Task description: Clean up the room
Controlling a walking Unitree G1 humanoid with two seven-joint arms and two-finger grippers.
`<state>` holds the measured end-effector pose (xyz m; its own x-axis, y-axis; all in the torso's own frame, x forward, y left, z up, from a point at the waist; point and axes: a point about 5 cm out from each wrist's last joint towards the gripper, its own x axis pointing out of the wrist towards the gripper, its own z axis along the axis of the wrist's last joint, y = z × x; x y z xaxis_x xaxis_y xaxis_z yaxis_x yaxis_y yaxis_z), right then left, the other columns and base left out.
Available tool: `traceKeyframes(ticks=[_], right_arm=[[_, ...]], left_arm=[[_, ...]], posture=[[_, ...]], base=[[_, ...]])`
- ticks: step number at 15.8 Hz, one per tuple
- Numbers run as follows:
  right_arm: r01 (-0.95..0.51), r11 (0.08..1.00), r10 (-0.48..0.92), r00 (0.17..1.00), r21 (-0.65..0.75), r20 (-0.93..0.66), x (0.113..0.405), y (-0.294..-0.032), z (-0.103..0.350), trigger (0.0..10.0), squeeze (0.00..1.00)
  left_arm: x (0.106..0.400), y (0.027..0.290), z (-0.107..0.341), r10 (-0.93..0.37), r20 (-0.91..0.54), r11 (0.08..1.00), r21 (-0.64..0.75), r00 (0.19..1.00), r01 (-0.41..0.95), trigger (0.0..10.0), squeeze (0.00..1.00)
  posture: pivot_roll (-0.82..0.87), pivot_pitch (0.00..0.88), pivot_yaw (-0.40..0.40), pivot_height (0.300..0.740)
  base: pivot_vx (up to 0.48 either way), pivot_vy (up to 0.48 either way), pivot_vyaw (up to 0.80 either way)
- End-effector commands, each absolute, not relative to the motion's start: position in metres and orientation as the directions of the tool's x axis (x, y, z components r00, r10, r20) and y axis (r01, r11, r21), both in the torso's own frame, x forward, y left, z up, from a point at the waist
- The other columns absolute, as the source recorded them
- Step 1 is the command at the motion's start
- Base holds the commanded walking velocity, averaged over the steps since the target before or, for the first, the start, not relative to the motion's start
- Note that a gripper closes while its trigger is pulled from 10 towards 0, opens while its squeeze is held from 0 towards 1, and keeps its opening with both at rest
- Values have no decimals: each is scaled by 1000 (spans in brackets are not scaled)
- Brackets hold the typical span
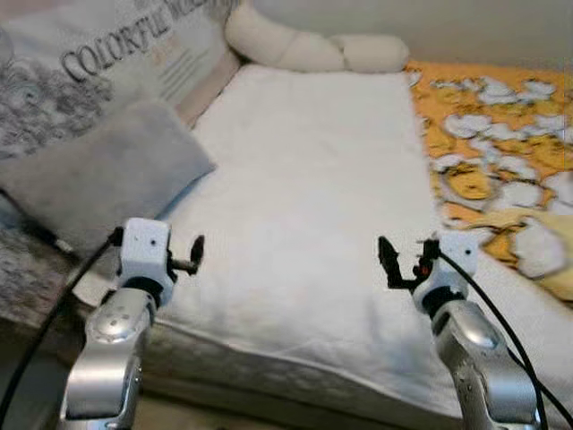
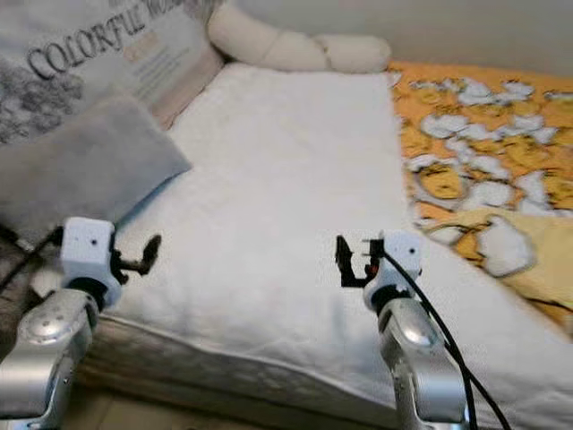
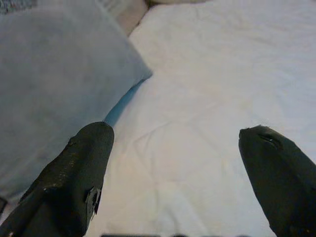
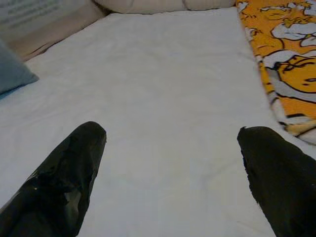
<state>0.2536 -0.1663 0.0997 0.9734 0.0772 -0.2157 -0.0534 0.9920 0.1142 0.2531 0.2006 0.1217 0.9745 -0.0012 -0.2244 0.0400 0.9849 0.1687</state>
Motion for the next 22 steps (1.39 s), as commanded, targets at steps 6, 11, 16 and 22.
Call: traceKeyframes(ticks=[6,11,16,22], right_arm=[[-49,987,86,967,154,-238,256,-165,97,10000,0],[-30,985,73,966,171,-249,252,-169,97,10000,0],[-25,987,64,966,157,-251,252,-164,97,10000,0],[-27,985,71,965,173,-251,255,-162,97,10000,0]], left_arm=[[243,208,117,38,-247,984,181,968,7,10000,1000],[244,202,117,21,-247,985,170,969,22,10000,1000],[241,205,117,24,-252,985,171,967,20,10000,1000],[244,204,119,12,-254,982,186,967,37,10000,1000]], posture=[[-38,0,16,740],[-39,0,2,740],[-49,0,7,740],[-45,0,12,740]], base=[[0,-480,0],[0,-480,0],[0,-480,0],[0,-480,0]])
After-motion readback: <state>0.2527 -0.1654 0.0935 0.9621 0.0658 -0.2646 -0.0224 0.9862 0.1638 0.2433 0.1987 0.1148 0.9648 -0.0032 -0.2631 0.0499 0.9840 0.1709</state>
